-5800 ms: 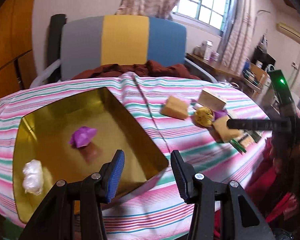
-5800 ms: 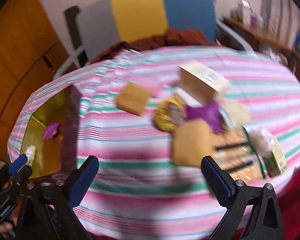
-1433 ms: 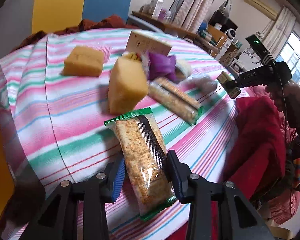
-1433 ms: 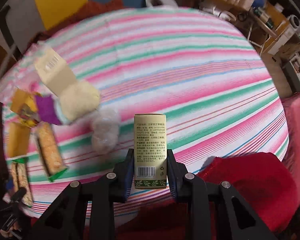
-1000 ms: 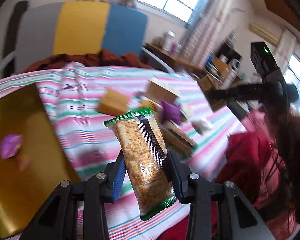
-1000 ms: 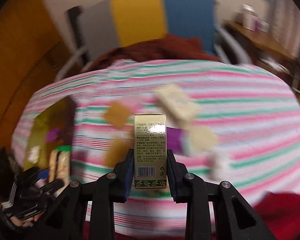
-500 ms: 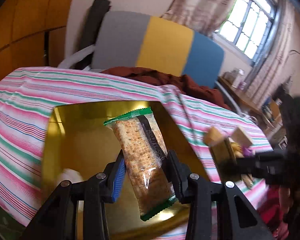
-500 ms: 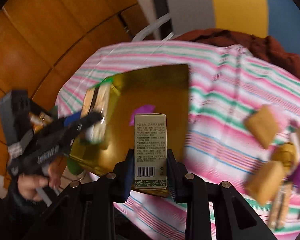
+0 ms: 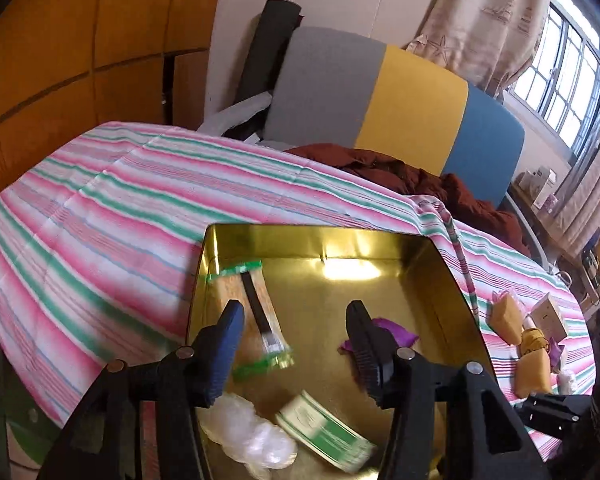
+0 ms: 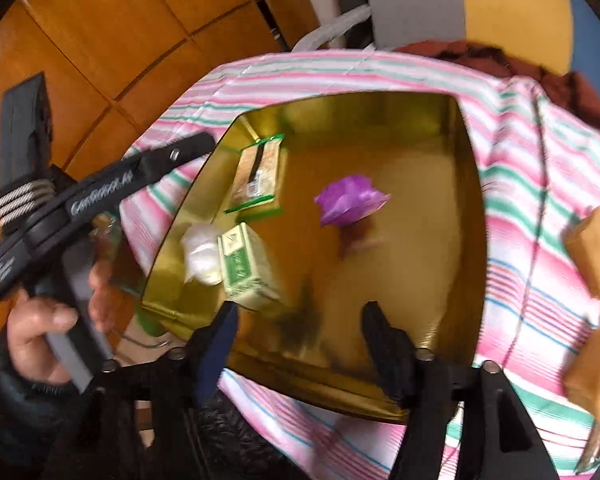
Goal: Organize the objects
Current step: 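Carry the cracker packet and box into the gold tray and open both tools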
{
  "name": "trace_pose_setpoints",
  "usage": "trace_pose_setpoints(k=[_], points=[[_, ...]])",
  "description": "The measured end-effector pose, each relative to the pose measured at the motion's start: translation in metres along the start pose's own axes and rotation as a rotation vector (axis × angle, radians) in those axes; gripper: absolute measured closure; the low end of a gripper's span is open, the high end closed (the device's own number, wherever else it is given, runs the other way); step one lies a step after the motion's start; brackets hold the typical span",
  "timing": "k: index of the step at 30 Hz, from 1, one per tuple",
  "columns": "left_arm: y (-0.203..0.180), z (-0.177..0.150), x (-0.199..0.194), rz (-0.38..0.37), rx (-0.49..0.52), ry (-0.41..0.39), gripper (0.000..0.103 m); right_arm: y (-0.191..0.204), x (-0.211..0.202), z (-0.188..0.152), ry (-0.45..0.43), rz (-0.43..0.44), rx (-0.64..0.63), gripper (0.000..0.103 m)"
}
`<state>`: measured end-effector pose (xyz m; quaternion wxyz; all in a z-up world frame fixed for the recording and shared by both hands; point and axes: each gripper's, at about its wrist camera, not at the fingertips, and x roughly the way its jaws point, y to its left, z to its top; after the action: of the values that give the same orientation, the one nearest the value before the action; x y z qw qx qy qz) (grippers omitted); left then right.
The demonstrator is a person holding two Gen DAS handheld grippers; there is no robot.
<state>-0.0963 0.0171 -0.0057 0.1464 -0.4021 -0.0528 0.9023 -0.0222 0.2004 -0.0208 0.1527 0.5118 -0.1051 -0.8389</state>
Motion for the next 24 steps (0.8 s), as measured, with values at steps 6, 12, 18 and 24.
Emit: trace_pose_setpoints(k=[6, 12, 18, 24], points=[[-0.009, -0.019, -0.014, 0.025, -0.001, -0.001, 0.049, 0.012, -0.018, -0.007, -0.130, -0.145, -0.059, 0.022], [-0.015, -0.034, -0.030, 0.046, -0.002, -0.025, 0.049, 0.016, -0.036, -0.011, -0.251, -0.300, -0.076, 0.012], [-0.018, -0.049, -0.035, 0.049, -0.009, -0.018, 0.049, 0.008, -0.051, -0.015, -0.311, -0.350, -0.050, 0.005], [-0.022, -0.061, -0.038, 0.061, -0.003, -0.013, 0.049, 0.005, -0.054, -0.021, -0.333, -0.365, -0.039, 0.004]])
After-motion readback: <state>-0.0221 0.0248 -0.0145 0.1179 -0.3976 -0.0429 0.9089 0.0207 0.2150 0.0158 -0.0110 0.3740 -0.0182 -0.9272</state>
